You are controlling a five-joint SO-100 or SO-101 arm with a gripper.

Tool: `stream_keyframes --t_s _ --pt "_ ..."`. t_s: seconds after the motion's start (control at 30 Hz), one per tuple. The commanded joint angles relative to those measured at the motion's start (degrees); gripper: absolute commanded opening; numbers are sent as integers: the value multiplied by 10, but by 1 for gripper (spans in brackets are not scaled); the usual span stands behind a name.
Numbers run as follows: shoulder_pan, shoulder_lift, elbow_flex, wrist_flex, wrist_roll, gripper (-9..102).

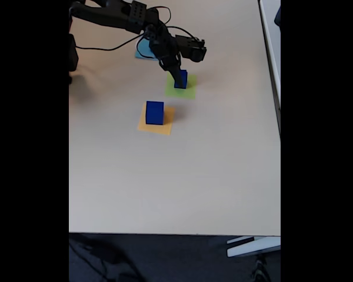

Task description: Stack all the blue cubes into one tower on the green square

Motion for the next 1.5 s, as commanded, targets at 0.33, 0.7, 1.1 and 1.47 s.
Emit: stream_keyframes --t_s 0.33,0.7,1.1,1.47 --pt "4 4 -46 6 -4 25" --pt "6 -12 -62 6 -10 26" --pt "6 -17 -65 5 -11 18" --pt "6 -18 -61 4 -7 5"
